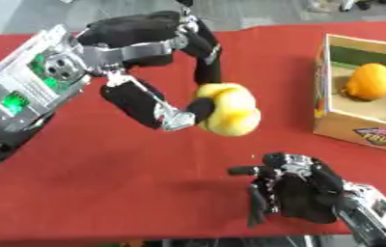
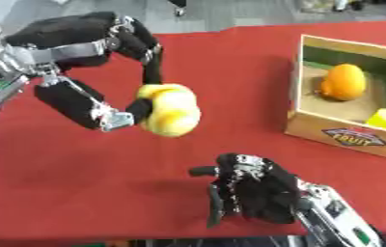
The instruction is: Pick up the objects with one hand, pass them to the other hand, and then place them into the box on the other side of the table.
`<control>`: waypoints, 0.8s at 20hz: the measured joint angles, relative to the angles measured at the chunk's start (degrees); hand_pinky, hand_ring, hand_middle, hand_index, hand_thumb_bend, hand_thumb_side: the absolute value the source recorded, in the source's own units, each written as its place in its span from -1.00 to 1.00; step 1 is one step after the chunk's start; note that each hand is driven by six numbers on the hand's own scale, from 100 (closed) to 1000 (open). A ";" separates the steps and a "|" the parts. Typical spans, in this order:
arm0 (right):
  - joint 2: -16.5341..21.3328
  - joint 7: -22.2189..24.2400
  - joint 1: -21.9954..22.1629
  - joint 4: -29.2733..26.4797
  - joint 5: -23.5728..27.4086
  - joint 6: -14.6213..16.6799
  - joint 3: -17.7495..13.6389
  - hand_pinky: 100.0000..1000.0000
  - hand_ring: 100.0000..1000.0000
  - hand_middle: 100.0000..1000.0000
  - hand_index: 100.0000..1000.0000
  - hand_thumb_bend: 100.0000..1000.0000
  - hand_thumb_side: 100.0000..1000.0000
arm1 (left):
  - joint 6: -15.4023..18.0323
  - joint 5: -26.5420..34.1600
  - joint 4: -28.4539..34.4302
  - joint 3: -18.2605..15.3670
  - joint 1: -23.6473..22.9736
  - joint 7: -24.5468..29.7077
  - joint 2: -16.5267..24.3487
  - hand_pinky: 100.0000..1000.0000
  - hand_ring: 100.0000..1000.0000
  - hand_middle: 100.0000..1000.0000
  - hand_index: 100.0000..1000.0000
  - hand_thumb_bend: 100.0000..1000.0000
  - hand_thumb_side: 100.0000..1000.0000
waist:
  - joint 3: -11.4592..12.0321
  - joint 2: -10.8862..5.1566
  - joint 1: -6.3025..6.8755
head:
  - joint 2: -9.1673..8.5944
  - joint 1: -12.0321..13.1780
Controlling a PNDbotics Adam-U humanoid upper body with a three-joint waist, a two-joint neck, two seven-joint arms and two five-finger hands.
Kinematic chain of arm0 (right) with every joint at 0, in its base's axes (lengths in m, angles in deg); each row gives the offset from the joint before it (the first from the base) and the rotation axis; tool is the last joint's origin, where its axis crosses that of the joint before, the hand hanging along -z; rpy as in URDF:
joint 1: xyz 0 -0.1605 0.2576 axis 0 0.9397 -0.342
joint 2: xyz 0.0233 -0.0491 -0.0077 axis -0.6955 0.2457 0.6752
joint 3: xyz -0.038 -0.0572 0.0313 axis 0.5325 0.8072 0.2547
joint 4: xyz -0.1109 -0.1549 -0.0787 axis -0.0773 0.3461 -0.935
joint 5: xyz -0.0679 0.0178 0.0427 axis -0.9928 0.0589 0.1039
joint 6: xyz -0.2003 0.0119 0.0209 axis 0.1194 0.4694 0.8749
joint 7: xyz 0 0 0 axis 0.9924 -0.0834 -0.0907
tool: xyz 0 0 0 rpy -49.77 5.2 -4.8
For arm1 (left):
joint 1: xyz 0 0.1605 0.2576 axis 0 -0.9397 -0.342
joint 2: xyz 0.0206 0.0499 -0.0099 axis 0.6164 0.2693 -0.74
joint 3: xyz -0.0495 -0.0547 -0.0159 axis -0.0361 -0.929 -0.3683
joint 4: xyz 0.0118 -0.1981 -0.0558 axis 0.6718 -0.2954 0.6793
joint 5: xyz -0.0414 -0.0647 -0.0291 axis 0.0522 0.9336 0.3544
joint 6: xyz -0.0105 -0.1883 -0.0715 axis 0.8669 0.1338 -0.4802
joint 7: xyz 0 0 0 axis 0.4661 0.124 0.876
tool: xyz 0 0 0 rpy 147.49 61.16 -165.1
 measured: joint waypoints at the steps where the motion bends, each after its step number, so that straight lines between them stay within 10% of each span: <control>1: -0.01 0.14 0.00 0.17 0.09 0.09 -0.01 0.18 0.08 -0.10 1.00 -0.72 0.52 | 0.13 -0.04 0.01 -0.11 -0.22 -0.07 0.20 0.23 -0.12 -0.24 -0.11 -1.00 -0.66 | 0.02 0.00 0.00 | 0.00 0.00; 16: -0.05 2.46 0.96 0.64 -0.25 2.05 -0.39 0.18 0.28 0.10 1.00 -0.89 0.42 | -0.01 -0.24 0.02 -2.59 -3.42 -2.63 2.57 0.23 -0.12 -0.24 -0.11 -1.00 -0.66 | 0.10 0.00 0.00 | 0.00 0.02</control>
